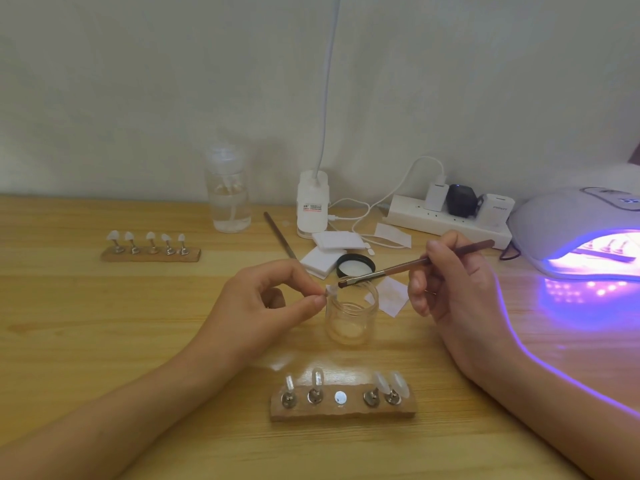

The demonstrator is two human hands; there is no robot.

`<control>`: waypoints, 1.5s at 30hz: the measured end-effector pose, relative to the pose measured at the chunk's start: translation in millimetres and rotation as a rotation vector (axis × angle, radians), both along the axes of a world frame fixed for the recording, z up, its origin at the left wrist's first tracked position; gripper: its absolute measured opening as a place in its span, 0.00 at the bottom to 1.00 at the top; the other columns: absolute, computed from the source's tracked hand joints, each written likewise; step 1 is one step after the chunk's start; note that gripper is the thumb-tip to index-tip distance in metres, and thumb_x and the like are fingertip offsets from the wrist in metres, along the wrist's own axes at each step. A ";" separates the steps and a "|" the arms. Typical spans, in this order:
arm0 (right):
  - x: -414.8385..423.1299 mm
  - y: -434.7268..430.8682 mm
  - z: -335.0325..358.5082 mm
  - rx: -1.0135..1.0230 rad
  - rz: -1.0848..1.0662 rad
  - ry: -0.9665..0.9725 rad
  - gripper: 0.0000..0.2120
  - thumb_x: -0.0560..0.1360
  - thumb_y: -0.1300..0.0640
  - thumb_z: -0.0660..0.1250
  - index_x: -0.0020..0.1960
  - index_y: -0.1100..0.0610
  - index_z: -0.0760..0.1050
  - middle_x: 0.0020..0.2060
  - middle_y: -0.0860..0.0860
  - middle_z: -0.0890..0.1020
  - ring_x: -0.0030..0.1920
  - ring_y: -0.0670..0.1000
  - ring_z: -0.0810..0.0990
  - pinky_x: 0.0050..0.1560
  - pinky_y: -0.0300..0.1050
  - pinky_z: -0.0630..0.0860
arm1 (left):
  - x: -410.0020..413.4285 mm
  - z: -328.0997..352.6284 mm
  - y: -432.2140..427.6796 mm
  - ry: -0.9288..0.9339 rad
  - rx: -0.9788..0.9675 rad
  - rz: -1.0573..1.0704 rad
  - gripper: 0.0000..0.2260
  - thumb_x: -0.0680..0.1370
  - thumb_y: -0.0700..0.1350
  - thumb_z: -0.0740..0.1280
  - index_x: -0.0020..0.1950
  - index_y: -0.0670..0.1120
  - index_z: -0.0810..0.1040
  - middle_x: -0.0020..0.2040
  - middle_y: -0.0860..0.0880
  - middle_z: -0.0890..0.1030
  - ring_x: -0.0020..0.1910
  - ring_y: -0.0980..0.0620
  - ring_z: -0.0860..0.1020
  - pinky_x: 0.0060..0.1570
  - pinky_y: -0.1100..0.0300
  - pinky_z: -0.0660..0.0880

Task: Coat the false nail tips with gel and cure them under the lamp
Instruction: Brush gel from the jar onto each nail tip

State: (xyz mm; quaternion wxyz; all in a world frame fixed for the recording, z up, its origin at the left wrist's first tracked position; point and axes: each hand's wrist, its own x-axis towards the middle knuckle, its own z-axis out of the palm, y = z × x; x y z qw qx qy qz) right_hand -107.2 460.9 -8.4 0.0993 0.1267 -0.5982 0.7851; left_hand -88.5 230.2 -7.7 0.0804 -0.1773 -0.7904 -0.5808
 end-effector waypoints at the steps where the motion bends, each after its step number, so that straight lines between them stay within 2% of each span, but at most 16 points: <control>1: -0.3 -0.8 0.2 -0.008 0.025 0.009 0.12 0.78 0.52 0.65 0.37 0.50 0.72 0.26 0.53 0.76 0.24 0.49 0.73 0.24 0.38 0.70 | -0.1 0.2 -0.1 0.000 0.001 -0.001 0.04 0.74 0.38 0.74 0.40 0.45 0.82 0.24 0.65 0.74 0.23 0.60 0.62 0.26 0.73 0.61; 7: -0.4 0.1 0.0 0.048 -0.032 -0.016 0.11 0.76 0.51 0.65 0.36 0.50 0.71 0.26 0.52 0.76 0.23 0.49 0.72 0.24 0.38 0.70 | -0.1 0.5 0.2 0.006 0.001 -0.004 0.05 0.74 0.38 0.73 0.39 0.45 0.81 0.24 0.65 0.73 0.22 0.60 0.62 0.26 0.75 0.61; 12: 1.1 -2.2 0.4 0.022 0.044 0.020 0.11 0.77 0.50 0.66 0.38 0.52 0.71 0.27 0.53 0.76 0.24 0.50 0.74 0.24 0.38 0.71 | 0.2 0.0 0.0 -0.002 0.005 -0.005 0.04 0.74 0.39 0.74 0.40 0.44 0.82 0.23 0.63 0.73 0.23 0.60 0.62 0.26 0.74 0.61; 16: 0.8 -0.3 0.5 0.045 -0.030 -0.014 0.10 0.75 0.50 0.65 0.36 0.51 0.71 0.26 0.53 0.75 0.24 0.49 0.72 0.24 0.38 0.70 | -0.4 -0.1 -0.1 -0.007 0.011 0.001 0.05 0.73 0.40 0.74 0.38 0.46 0.82 0.23 0.62 0.72 0.23 0.59 0.63 0.27 0.73 0.61; 20: 0.7 -1.8 0.5 0.004 0.049 0.023 0.10 0.77 0.51 0.65 0.37 0.51 0.72 0.27 0.53 0.76 0.24 0.50 0.73 0.25 0.38 0.71 | 0.3 -0.8 -0.5 -0.016 0.022 -0.005 0.05 0.74 0.40 0.73 0.39 0.46 0.81 0.23 0.62 0.72 0.23 0.59 0.62 0.26 0.73 0.61; 24: 0.7 -1.2 0.2 0.073 -0.021 -0.010 0.10 0.75 0.50 0.66 0.38 0.52 0.71 0.26 0.53 0.76 0.24 0.50 0.73 0.24 0.38 0.70 | -0.6 -1.2 -0.5 -0.028 0.026 -0.002 0.05 0.74 0.40 0.74 0.38 0.46 0.81 0.22 0.59 0.69 0.24 0.59 0.62 0.26 0.72 0.61; 26: 0.5 -0.4 0.4 0.045 -0.034 -0.014 0.09 0.74 0.50 0.65 0.37 0.51 0.71 0.25 0.53 0.75 0.24 0.49 0.72 0.24 0.38 0.69 | -0.9 -1.8 -1.1 -0.038 0.029 -0.004 0.06 0.74 0.42 0.74 0.37 0.49 0.82 0.22 0.58 0.67 0.24 0.59 0.61 0.26 0.71 0.61; 30: 1.6 -2.5 0.3 0.010 0.054 0.034 0.10 0.77 0.51 0.65 0.37 0.50 0.72 0.27 0.53 0.76 0.24 0.49 0.74 0.25 0.38 0.71 | -0.3 -1.9 -1.0 -0.028 0.027 -0.007 0.06 0.74 0.40 0.74 0.38 0.47 0.82 0.23 0.61 0.71 0.24 0.60 0.62 0.27 0.73 0.62; 32: 2.0 -2.9 0.5 0.040 0.032 0.017 0.11 0.77 0.51 0.65 0.37 0.51 0.72 0.26 0.53 0.76 0.24 0.49 0.74 0.24 0.38 0.71 | -0.4 -1.4 -0.7 -0.021 0.021 -0.008 0.06 0.74 0.40 0.74 0.38 0.48 0.82 0.23 0.62 0.72 0.24 0.60 0.63 0.27 0.73 0.62; 35: 1.2 -1.2 1.3 0.055 -0.024 -0.012 0.10 0.74 0.49 0.65 0.35 0.50 0.72 0.25 0.53 0.75 0.23 0.49 0.72 0.24 0.38 0.70 | -0.6 -1.0 -0.7 -0.024 0.019 -0.009 0.06 0.74 0.42 0.74 0.38 0.50 0.82 0.23 0.61 0.71 0.24 0.60 0.63 0.27 0.72 0.62; 40: 2.2 -3.4 0.9 0.015 0.073 0.036 0.11 0.78 0.51 0.64 0.38 0.52 0.72 0.27 0.53 0.77 0.24 0.50 0.74 0.25 0.38 0.72 | -0.8 -1.5 -0.4 -0.023 0.025 0.003 0.05 0.73 0.42 0.74 0.38 0.50 0.82 0.23 0.59 0.70 0.25 0.58 0.63 0.28 0.72 0.62; 45: 1.7 -0.7 1.1 0.035 -0.003 -0.002 0.10 0.76 0.50 0.65 0.36 0.50 0.72 0.26 0.53 0.76 0.24 0.49 0.73 0.24 0.38 0.70 | -1.5 -1.4 -0.3 -0.019 0.020 -0.001 0.06 0.73 0.42 0.74 0.38 0.50 0.82 0.22 0.59 0.68 0.24 0.59 0.63 0.27 0.72 0.62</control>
